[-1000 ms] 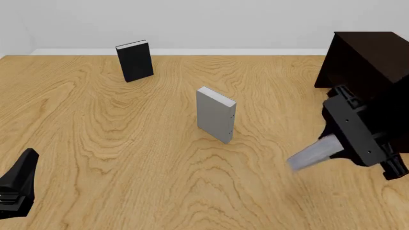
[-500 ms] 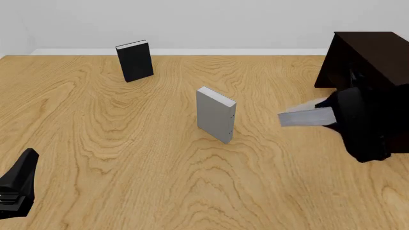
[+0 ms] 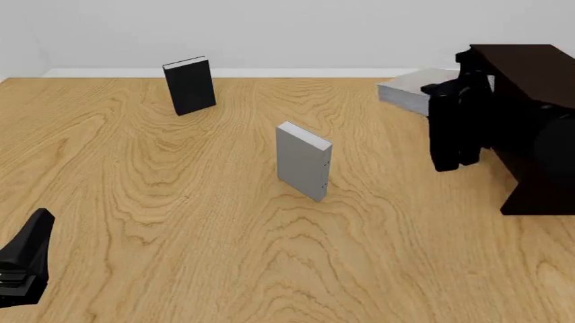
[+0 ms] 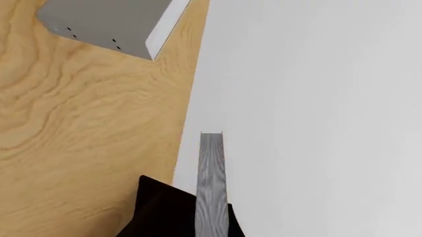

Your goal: Pick up the book on the right and place it on the cabinet shelf.

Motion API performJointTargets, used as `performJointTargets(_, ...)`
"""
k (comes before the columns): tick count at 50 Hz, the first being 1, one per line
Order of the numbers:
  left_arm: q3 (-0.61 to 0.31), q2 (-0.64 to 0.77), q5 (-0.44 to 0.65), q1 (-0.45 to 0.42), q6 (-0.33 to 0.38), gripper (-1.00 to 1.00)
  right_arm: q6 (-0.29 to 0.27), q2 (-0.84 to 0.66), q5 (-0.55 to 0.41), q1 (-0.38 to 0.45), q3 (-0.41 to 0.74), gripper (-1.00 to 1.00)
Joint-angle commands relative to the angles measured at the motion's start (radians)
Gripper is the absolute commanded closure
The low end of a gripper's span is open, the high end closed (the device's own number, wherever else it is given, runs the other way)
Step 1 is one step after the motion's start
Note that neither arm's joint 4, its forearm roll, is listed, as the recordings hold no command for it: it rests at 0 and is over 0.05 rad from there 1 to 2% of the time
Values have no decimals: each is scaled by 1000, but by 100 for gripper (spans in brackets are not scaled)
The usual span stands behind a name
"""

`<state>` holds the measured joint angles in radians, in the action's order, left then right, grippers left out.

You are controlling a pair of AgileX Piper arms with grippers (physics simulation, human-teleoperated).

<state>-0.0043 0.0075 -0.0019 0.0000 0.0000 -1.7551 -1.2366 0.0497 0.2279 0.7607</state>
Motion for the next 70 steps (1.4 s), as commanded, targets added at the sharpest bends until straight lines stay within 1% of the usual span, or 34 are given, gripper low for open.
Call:
performJointTargets(1, 0, 0, 0, 0, 0, -100, 46, -129, 262, -32, 42, 100)
performJointTargets(2, 0, 0, 0, 0, 0, -100, 38, -141, 274, -15, 32, 100)
performJointTargets(3, 0, 0, 0, 0, 0, -100, 45, -150, 284, -18, 32, 100)
performJointTargets(4, 0, 0, 0, 0, 0, -100, 68, -159, 286, -30, 46, 100)
performJointTargets(6, 0, 0, 0, 0, 0, -100, 83, -172, 289, 4, 51, 100)
performJointTargets(7, 0, 0, 0, 0, 0, -100, 109, -182, 302, -14, 72, 100)
performJointTargets(8, 0, 0, 0, 0, 0, -100, 105, -194, 323, -33, 68, 100)
performJointTargets(10, 0, 0, 0, 0, 0, -100, 107, -207, 347, -13, 59, 100)
performJointTargets(12, 0, 0, 0, 0, 0, -100, 145, -217, 360, -43, 76, 100)
performJointTargets(13, 0, 0, 0, 0, 0, -100, 138, -226, 379, -34, 66, 100)
performJointTargets(14, 0, 0, 0, 0, 0, -100, 126, -241, 425, -25, 53, 100)
performJointTargets(16, 0, 0, 0, 0, 0, -100, 117, -257, 462, -43, 28, 100)
performJointTargets(17, 0, 0, 0, 0, 0, -100, 126, -256, 470, -63, 27, 100)
performJointTargets(18, 0, 0, 0, 0, 0, -100, 152, -250, 470, -84, 40, 100)
performJointTargets(20, 0, 0, 0, 0, 0, -100, 141, -261, 496, -68, 27, 100)
performJointTargets(21, 0, 0, 0, 0, 0, -100, 167, -257, 494, -67, 33, 100)
performJointTargets(27, 0, 0, 0, 0, 0, -100, 162, -271, 554, -79, -28, 100)
performJointTargets(28, 0, 0, 0, 0, 0, -100, 152, -278, 570, -66, -43, 100)
performJointTargets(30, 0, 0, 0, 0, 0, -100, 162, -277, 582, -56, -53, 100)
performJointTargets(32, 0, 0, 0, 0, 0, -100, 135, -296, 635, -51, -87, 100)
performJointTargets(38, 0, 0, 0, 0, 0, -100, 138, -331, 712, -47, -136, 100)
performJointTargets(40, 0, 0, 0, 0, 0, -100, 120, -357, 746, -34, -156, 100)
performJointTargets(42, 0, 0, 0, 0, 0, -100, 130, -362, 758, -40, -159, 100)
performJointTargets(43, 0, 0, 0, 0, 0, -100, 109, -383, 792, -36, -176, 100)
performJointTargets(44, 0, 0, 0, 0, 0, -100, 110, -386, 803, -36, -184, 100)
performJointTargets(47, 0, 0, 0, 0, 0, -100, 130, -388, 808, -45, -192, 100)
performJointTargets(51, 0, 0, 0, 0, 0, -100, 122, -412, 852, -50, -205, 100)
performJointTargets(53, 0, 0, 0, 0, 0, -100, 132, -413, 856, -57, -214, 100)
performJointTargets(55, 0, 0, 0, 0, 0, -100, 156, -399, 841, -66, -210, 100)
performJointTargets(56, 0, 0, 0, 0, 0, -100, 153, -404, 848, -68, -213, 100)
performJointTargets(60, 0, 0, 0, 0, 0, -100, 174, -392, 838, -79, -209, 100)
performJointTargets(62, 0, 0, 0, 0, 0, -100, 153, -405, 864, -81, -221, 100)
performJointTargets(65, 0, 0, 0, 0, 0, -100, 156, -423, 891, -91, -238, 100)
performJointTargets(70, 0, 0, 0, 0, 0, -100, 139, -464, 951, -92, -248, 100)
